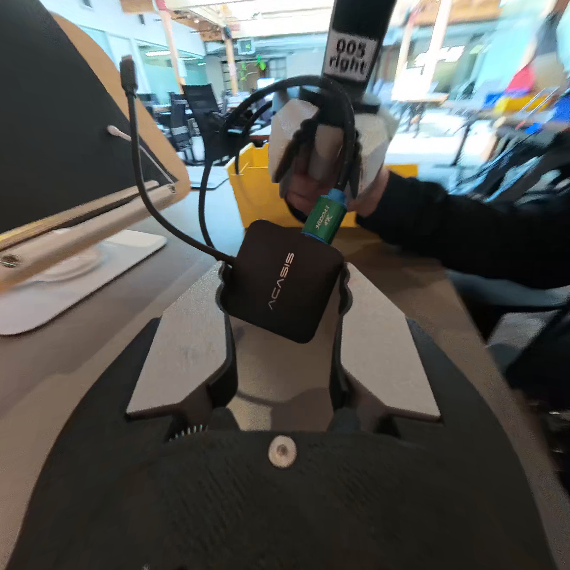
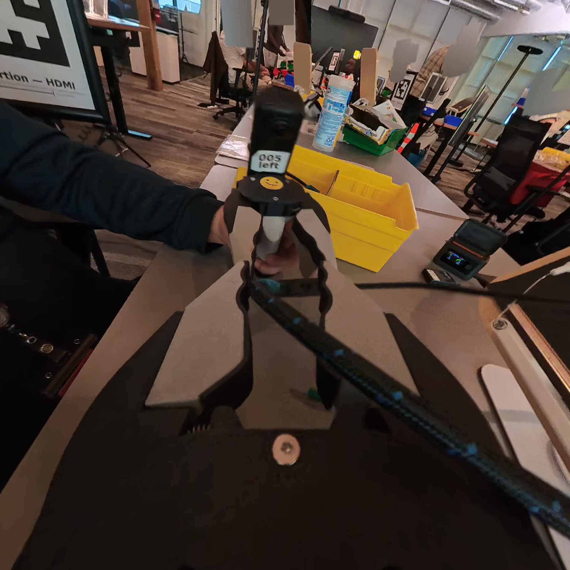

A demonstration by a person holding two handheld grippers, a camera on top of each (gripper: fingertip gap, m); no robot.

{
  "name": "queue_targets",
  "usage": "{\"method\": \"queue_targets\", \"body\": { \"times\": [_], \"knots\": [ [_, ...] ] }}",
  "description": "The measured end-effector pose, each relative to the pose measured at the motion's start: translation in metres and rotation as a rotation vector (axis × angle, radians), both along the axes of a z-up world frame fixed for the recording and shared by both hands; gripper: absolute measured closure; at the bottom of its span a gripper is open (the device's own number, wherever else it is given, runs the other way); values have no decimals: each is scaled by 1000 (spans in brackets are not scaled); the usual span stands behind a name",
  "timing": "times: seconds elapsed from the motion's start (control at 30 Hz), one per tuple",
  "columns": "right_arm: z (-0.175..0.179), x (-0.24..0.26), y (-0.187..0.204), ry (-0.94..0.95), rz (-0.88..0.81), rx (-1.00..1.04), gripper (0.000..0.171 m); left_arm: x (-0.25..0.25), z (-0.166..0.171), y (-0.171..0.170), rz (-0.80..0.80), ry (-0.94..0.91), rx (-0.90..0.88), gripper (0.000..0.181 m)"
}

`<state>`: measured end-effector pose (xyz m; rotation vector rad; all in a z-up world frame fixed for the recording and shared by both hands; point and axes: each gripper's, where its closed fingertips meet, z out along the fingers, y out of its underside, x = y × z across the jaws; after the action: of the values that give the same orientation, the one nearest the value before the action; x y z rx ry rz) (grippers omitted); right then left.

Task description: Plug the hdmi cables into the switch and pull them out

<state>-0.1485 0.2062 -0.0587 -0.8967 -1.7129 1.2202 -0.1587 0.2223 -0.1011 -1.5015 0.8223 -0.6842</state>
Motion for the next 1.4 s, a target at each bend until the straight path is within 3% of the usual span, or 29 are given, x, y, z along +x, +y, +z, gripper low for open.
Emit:
{"method": "queue_targets", "body": {
  "times": [0.33, 0.4, 0.73, 1.0, 1.2, 1.33, 1.4],
  "knots": [
    [-34, 4, 7, -123, -5, 86, 150, -12, -14, 11, 206, 255, 181, 110],
    [-38, 2, 9, -117, -18, 126, 156, -14, -17, 13, 218, 256, 171, 111],
    [-54, -5, 14, -128, -82, 312, 157, -20, -36, 20, 257, 360, 105, 112],
    [-62, -8, 10, -152, -53, 324, 158, -18, -48, 21, 235, 416, 52, 113],
    [-44, -12, 18, -114, -110, 177, 156, -25, -27, 24, 313, 346, 154, 112],
    [-50, -26, 38, -220, -226, -85, 141, -42, -21, 36, 488, 471, 265, 112],
    [-56, -33, 45, -247, -271, -170, 136, -41, -25, 37, 491, 489, 256, 112]
  ]
}}
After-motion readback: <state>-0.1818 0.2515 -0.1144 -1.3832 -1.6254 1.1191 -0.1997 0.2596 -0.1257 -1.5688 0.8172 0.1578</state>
